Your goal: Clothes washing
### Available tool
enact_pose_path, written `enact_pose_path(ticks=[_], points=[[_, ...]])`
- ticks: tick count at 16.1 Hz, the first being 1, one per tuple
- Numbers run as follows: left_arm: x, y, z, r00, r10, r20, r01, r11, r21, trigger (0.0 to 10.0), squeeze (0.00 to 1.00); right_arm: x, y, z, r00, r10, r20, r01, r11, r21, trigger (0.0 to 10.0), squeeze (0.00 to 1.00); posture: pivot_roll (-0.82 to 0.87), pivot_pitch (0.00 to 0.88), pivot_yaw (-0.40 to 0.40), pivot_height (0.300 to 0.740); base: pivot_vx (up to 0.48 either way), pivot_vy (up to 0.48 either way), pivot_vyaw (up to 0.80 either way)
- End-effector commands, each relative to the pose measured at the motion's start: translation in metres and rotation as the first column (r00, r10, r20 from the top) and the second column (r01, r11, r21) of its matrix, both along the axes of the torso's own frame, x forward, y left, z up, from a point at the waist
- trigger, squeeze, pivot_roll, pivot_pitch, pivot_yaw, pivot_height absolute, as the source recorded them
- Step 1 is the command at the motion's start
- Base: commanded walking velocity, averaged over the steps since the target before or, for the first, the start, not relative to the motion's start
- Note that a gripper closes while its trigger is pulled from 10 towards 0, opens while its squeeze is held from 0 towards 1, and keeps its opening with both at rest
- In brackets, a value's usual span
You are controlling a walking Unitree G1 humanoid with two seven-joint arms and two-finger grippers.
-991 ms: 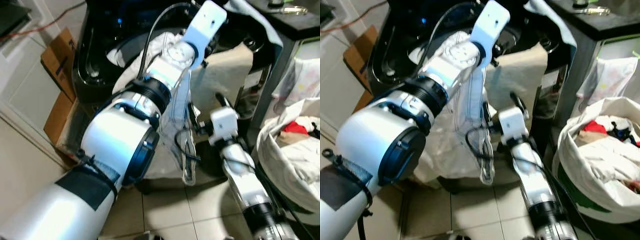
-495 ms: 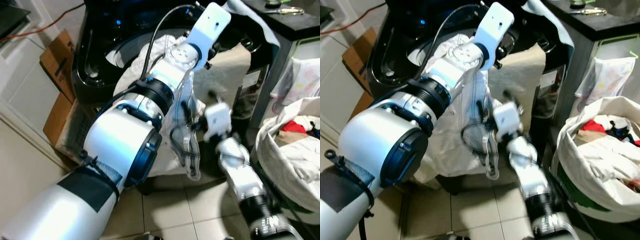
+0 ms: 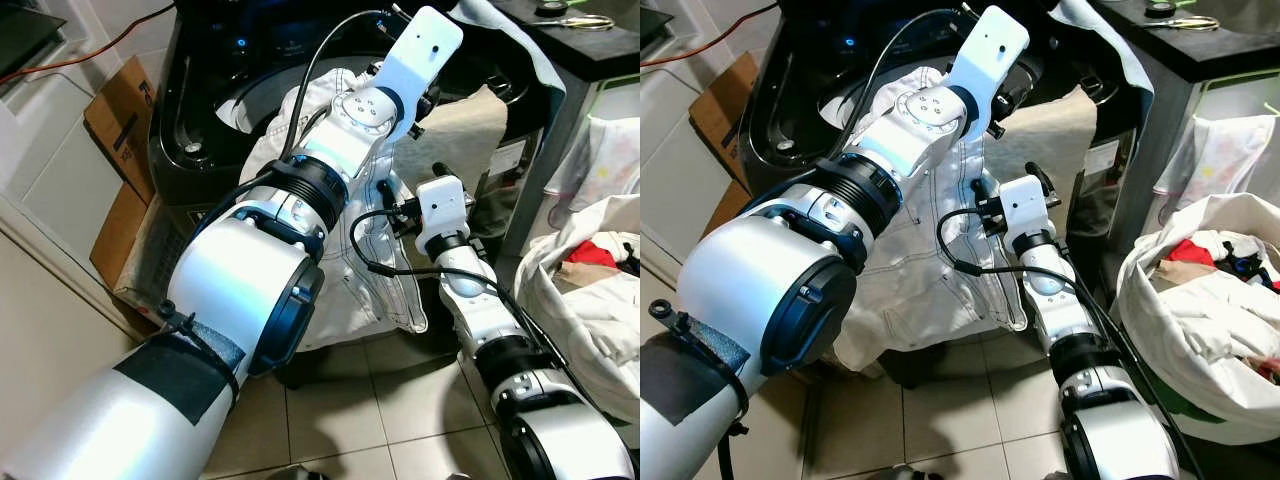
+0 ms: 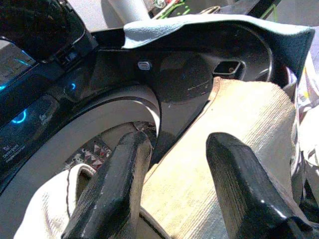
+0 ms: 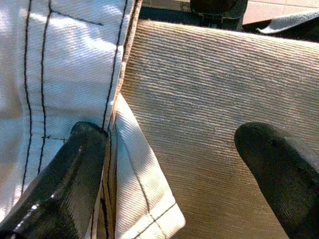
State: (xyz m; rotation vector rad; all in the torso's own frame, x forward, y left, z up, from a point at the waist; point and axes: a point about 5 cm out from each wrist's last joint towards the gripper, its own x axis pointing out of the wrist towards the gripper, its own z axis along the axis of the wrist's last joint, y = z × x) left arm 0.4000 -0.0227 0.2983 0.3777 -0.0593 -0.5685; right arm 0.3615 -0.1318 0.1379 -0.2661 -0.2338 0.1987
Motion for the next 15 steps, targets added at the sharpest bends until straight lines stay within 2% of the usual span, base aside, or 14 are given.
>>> enact_pose_path(ticks=[1, 5, 8, 9, 10, 11, 15], points=[[0.003, 0.007, 0.002, 1.000, 0.020, 0.005, -0.020, 1.000, 0.012, 10.0, 0.00, 0.005, 0.008, 0.012, 0.999, 0.028, 0.036, -0.029, 0.999, 0.027, 10.0, 0.00, -0.07, 0.000, 0.165, 0.740, 0.000, 0.000, 0.00], [0.003, 0.006, 0.001, 1.000, 0.018, 0.002, -0.018, 1.000, 0.012, 10.0, 0.00, 0.009, 0.010, 0.017, 0.997, 0.048, 0.067, -0.051, 0.998, 0.031, 10.0, 0.00, -0.07, 0.000, 0.166, 0.740, 0.000, 0.000, 0.00], [0.001, 0.003, 0.006, 1.000, 0.004, 0.004, -0.004, 1.000, -0.015, 10.0, 0.00, 0.014, 0.007, 0.019, 0.997, -0.005, 0.077, 0.009, 0.999, -0.049, 10.0, 0.00, -0.07, 0.000, 0.170, 0.740, 0.000, 0.000, 0.00], [0.000, 0.000, 0.013, 1.000, -0.010, 0.009, 0.011, 0.999, -0.042, 10.0, 0.00, 0.016, 0.004, 0.021, 0.996, -0.033, 0.083, 0.040, 0.996, -0.079, 10.0, 0.00, -0.07, 0.000, 0.169, 0.740, 0.000, 0.000, 0.00], [-0.003, -0.005, 0.028, 0.999, -0.036, 0.030, 0.039, 0.995, -0.089, 10.0, 0.00, 0.019, 0.000, 0.024, 0.994, -0.059, 0.089, 0.069, 0.991, -0.112, 10.0, 0.00, -0.06, 0.000, 0.160, 0.740, 0.000, 0.000, 0.00], [-0.004, -0.006, 0.032, 0.998, -0.043, 0.037, 0.047, 0.994, -0.099, 10.0, 0.00, 0.020, -0.001, 0.024, 0.994, -0.067, 0.089, 0.077, 0.991, -0.112, 10.0, 0.00, -0.06, 0.000, 0.160, 0.740, 0.000, 0.000, 0.00], [-0.010, -0.007, 0.075, 0.989, -0.094, 0.111, 0.115, 0.971, -0.207, 10.0, 0.00, 0.023, -0.010, 0.026, 0.990, -0.113, 0.082, 0.123, 0.984, -0.132, 10.0, 0.00, -0.05, 0.000, 0.138, 0.740, 0.000, 0.000, 0.00]])
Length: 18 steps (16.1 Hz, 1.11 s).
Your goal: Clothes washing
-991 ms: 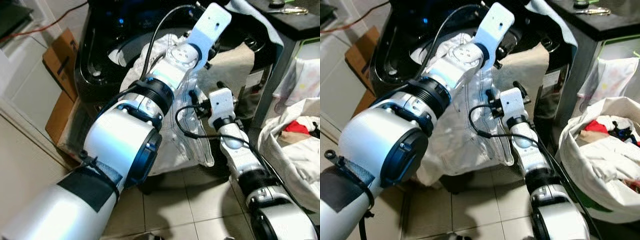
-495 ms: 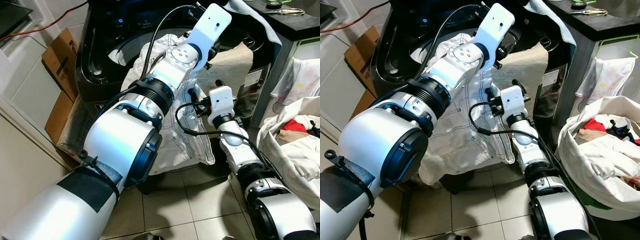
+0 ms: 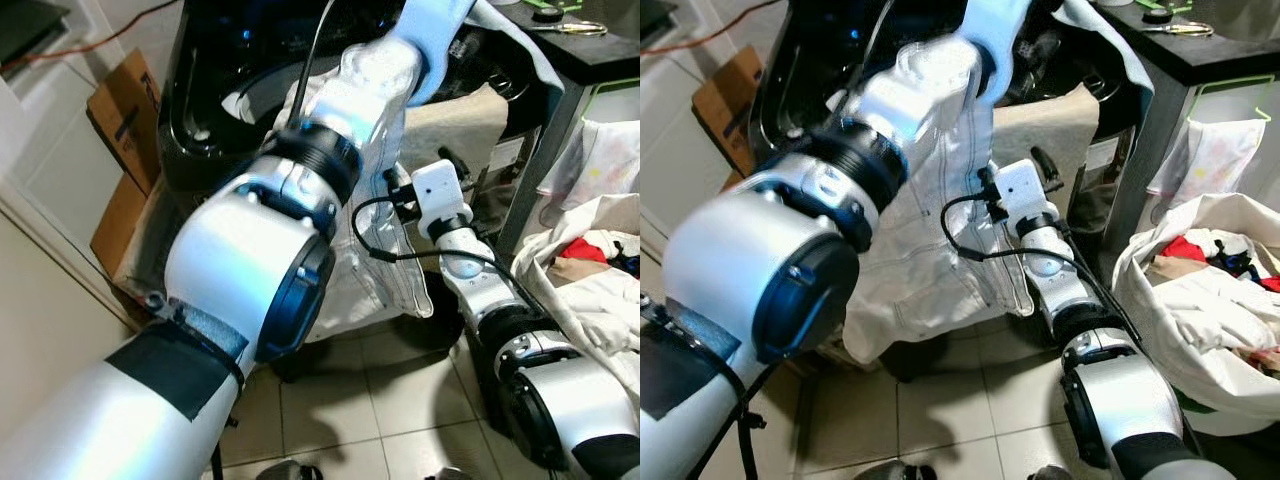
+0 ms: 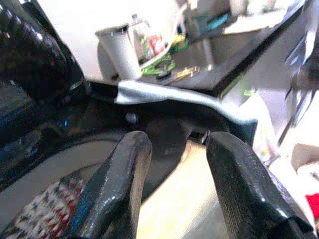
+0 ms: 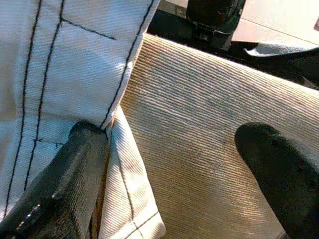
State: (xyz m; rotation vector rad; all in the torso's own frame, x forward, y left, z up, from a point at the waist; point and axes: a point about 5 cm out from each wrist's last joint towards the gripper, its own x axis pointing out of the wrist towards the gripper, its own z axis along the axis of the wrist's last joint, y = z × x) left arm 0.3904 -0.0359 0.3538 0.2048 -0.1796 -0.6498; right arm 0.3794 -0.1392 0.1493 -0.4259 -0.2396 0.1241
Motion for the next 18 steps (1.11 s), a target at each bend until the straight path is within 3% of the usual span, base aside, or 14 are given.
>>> enact_pose_path(ticks=[1, 3, 4, 6, 8, 10, 15, 16, 18], points=[[-0.001, 0.008, 0.024, 0.998, 0.004, 0.058, -0.002, 0.999, -0.036, 10.0, 0.00, 0.006, -0.003, 0.015, 0.998, -0.033, 0.045, 0.032, 0.999, 0.006, 10.0, 0.00, -0.05, 0.000, 0.135, 0.740, 0.000, 0.000, 0.00], [0.003, 0.022, 0.034, 0.994, 0.056, 0.093, -0.052, 0.998, -0.047, 10.0, 0.00, 0.007, -0.008, 0.017, 0.997, -0.056, 0.049, 0.056, 0.998, 0.009, 10.0, 0.00, -0.04, 0.000, 0.135, 0.740, 0.000, 0.000, 0.00], [0.008, 0.033, 0.034, 0.984, 0.116, 0.136, -0.117, 0.993, -0.001, 10.0, 0.00, 0.008, -0.010, 0.018, 0.996, -0.067, 0.052, 0.066, 0.998, 0.013, 10.0, 0.00, -0.03, 0.000, 0.137, 0.740, 0.000, 0.000, 0.00], [0.018, 0.055, 0.021, 0.962, 0.231, 0.146, -0.240, 0.970, 0.044, 10.0, 0.00, 0.008, -0.012, 0.019, 0.995, -0.082, 0.060, 0.081, 0.997, 0.021, 10.0, 0.00, -0.03, 0.000, 0.136, 0.740, 0.000, 0.000, 0.00], [0.023, 0.064, 0.007, 0.953, 0.271, 0.135, -0.284, 0.954, 0.090, 10.0, 0.00, 0.007, -0.011, 0.019, 0.995, -0.082, 0.063, 0.081, 0.996, 0.024, 10.0, 0.00, -0.03, 0.000, 0.138, 0.740, 0.000, 0.000, 0.00], [0.025, 0.066, -0.008, 0.965, 0.256, 0.063, -0.260, 0.963, 0.075, 10.0, 0.00, 0.006, -0.008, 0.016, 0.995, -0.074, 0.067, 0.072, 0.997, 0.028, 10.0, 0.00, -0.03, 0.000, 0.142, 0.740, 0.000, 0.000, 0.00], [0.022, 0.060, 0.002, 0.975, 0.210, 0.078, -0.215, 0.974, 0.065, 10.0, 0.00, 0.005, -0.012, 0.014, 0.995, -0.081, 0.057, 0.080, 0.996, 0.029, 10.0, 0.00, -0.03, 0.000, 0.137, 0.740, 0.000, 0.000, 0.00], [0.022, 0.060, 0.003, 0.977, 0.193, 0.090, -0.200, 0.977, 0.078, 10.0, 1.00, 0.005, -0.013, 0.014, 0.995, -0.085, 0.055, 0.083, 0.996, 0.031, 10.0, 0.00, -0.03, 0.000, 0.136, 0.740, 0.000, 0.000, 0.00], [0.021, 0.057, 0.000, 0.984, 0.158, 0.082, -0.166, 0.980, 0.107, 10.0, 1.00, 0.005, -0.013, 0.013, 0.995, -0.087, 0.050, 0.085, 0.996, 0.034, 10.0, 0.00, -0.03, 0.000, 0.131, 0.740, 0.000, 0.000, 0.00]])
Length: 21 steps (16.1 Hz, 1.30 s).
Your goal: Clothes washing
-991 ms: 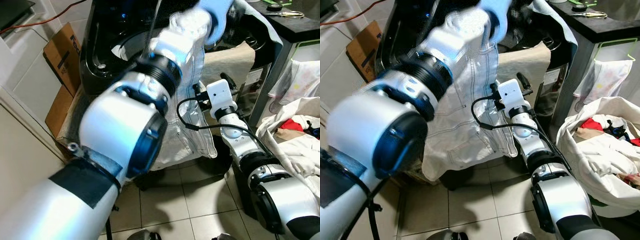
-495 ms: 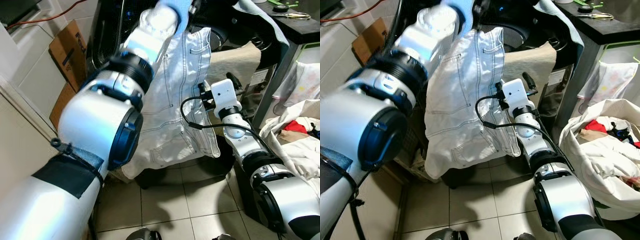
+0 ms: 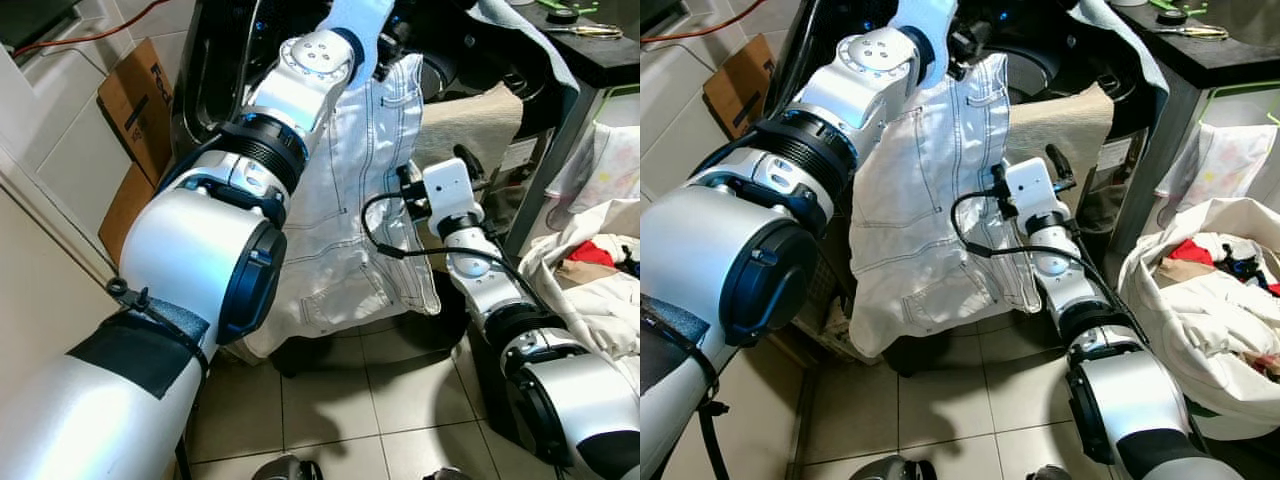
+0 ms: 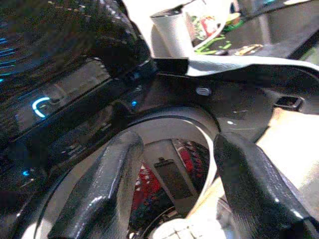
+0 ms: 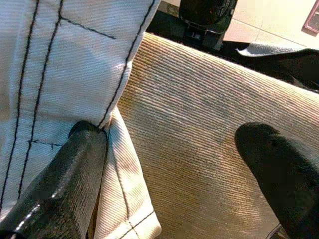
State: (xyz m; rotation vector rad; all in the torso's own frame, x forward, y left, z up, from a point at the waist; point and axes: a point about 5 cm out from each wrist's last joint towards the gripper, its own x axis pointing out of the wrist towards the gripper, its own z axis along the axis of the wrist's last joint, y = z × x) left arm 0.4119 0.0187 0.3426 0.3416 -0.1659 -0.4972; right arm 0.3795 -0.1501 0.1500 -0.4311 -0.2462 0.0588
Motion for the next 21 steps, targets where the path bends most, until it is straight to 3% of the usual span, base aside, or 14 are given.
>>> enact_pose_path(ticks=[1, 5, 10, 13, 16, 17, 18, 19, 21], points=[[0.000, 0.002, 0.003, 1.000, -0.008, 0.004, 0.007, 0.999, 0.036, 10.0, 1.00, 0.005, -0.001, 0.011, 0.999, -0.021, 0.028, 0.020, 0.999, 0.030, 10.0, 0.00, -0.03, 0.000, 0.128, 0.740, 0.000, 0.000, 0.00], [0.000, 0.000, -0.013, 0.995, -0.069, -0.069, 0.075, 0.993, 0.094, 10.0, 1.00, 0.005, 0.000, 0.012, 0.999, -0.017, 0.027, 0.016, 0.999, 0.032, 10.0, 0.00, -0.02, 0.000, 0.122, 0.740, 0.000, 0.000, 0.00], [-0.004, -0.004, 0.001, 0.989, -0.135, -0.066, 0.140, 0.988, 0.063, 10.0, 1.00, 0.006, 0.001, 0.013, 1.000, -0.013, 0.023, 0.013, 0.999, 0.031, 10.0, 0.00, -0.02, 0.000, 0.117, 0.740, 0.000, 0.000, 0.00], [-0.006, 0.001, 0.026, 0.990, -0.138, 0.002, 0.138, 0.990, 0.043, 10.0, 1.00, 0.006, 0.002, 0.011, 1.000, -0.013, 0.017, 0.012, 0.999, 0.031, 10.0, 0.00, -0.02, 0.000, 0.114, 0.740, 0.000, 0.000, 0.00], [-0.007, 0.006, 0.036, 0.987, -0.158, 0.025, 0.157, 0.986, 0.064, 10.0, 1.00, 0.005, 0.003, 0.010, 1.000, -0.010, 0.015, 0.009, 0.999, 0.031, 10.0, 0.00, -0.02, 0.000, 0.119, 0.740, 0.000, 0.000, 0.00], [-0.008, 0.005, 0.032, 0.982, -0.189, 0.020, 0.187, 0.978, 0.096, 10.0, 0.61, 0.005, 0.003, 0.010, 1.000, -0.009, 0.015, 0.009, 0.999, 0.033, 10.0, 0.00, -0.02, 0.000, 0.119, 0.740, 0.000, 0.000, 0.00], [-0.008, 0.004, 0.026, 0.976, -0.218, 0.002, 0.216, 0.970, 0.115, 10.0, 0.00, 0.005, 0.004, 0.010, 1.000, -0.009, 0.016, 0.009, 0.999, 0.033, 10.0, 0.00, -0.02, 0.000, 0.120, 0.740, 0.000, 0.000, 0.00], [-0.009, 0.002, 0.022, 0.966, -0.257, -0.016, 0.257, 0.958, 0.129, 10.0, 0.00, 0.005, 0.003, 0.010, 1.000, -0.010, 0.016, 0.009, 0.999, 0.033, 10.0, 0.00, -0.02, 0.000, 0.119, 0.740, 0.000, 0.000, 0.00], [-0.015, 0.002, 0.018, 0.909, -0.413, -0.049, 0.416, 0.895, 0.163, 10.0, 0.00, 0.005, 0.002, 0.009, 1.000, -0.011, 0.012, 0.010, 0.999, 0.037, 10.0, 0.00, -0.02, 0.000, 0.117, 0.740, 0.000, 0.000, 0.00]])
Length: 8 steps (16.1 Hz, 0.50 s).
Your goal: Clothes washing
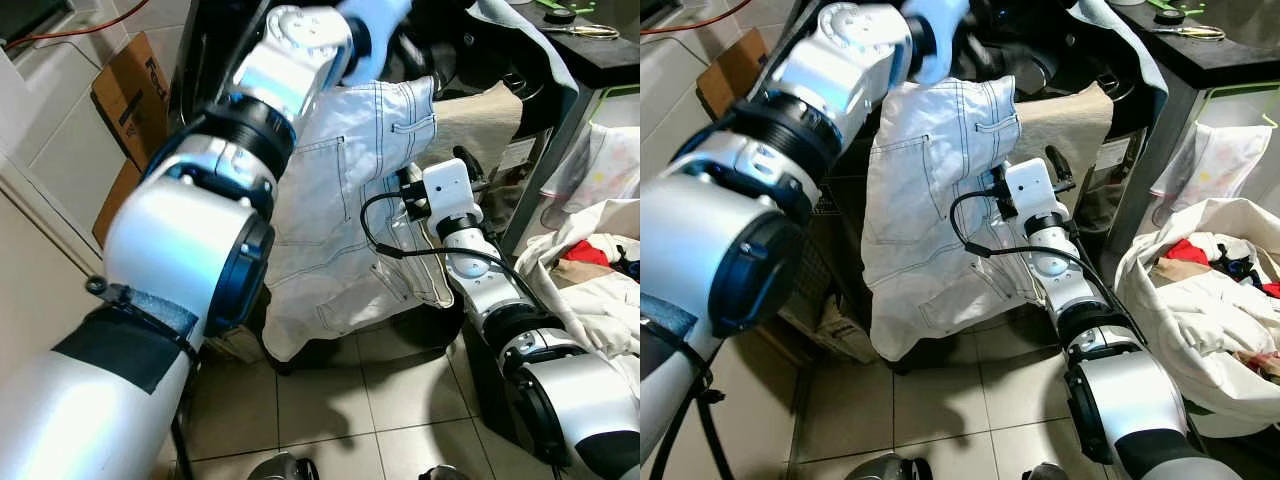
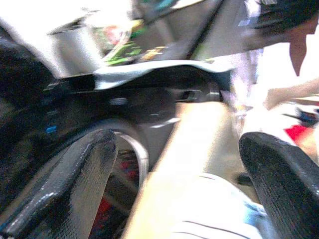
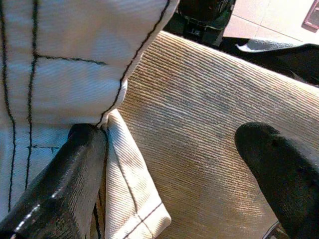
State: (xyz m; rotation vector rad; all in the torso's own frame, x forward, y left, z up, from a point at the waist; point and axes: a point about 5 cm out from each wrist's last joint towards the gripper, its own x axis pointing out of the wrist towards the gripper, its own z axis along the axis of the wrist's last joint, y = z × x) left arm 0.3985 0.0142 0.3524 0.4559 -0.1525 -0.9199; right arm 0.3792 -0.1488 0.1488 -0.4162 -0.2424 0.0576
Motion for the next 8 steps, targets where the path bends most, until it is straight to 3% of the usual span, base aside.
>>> enact_pose_path(ticks=[1, 4, 8], points=[[-0.002, 0.011, 0.011, 0.997, -0.062, 0.045, 0.061, 0.998, 0.016, 10.0, 0.00, 0.005, 0.001, 0.010, 1.000, -0.010, 0.015, 0.009, 1.000, 0.025, 10.0, 0.00, -0.01, 0.000, 0.116, 0.740, 0.000, 0.000, 0.00], [0.000, 0.021, 0.005, 0.993, -0.074, 0.097, 0.064, 0.992, 0.106, 10.0, 0.00, 0.005, 0.000, 0.010, 1.000, -0.008, 0.013, 0.008, 0.999, 0.032, 10.0, 0.00, -0.01, 0.000, 0.115, 0.740, 0.000, 0.000, 0.00], [-0.003, 0.003, -0.016, 0.981, -0.112, 0.158, 0.079, 0.977, 0.197, 10.0, 0.00, 0.005, 0.004, 0.013, 1.000, 0.004, 0.030, -0.005, 0.999, 0.033, 10.0, 0.00, -0.03, 0.000, 0.125, 0.740, 0.000, 0.000, 0.00]])
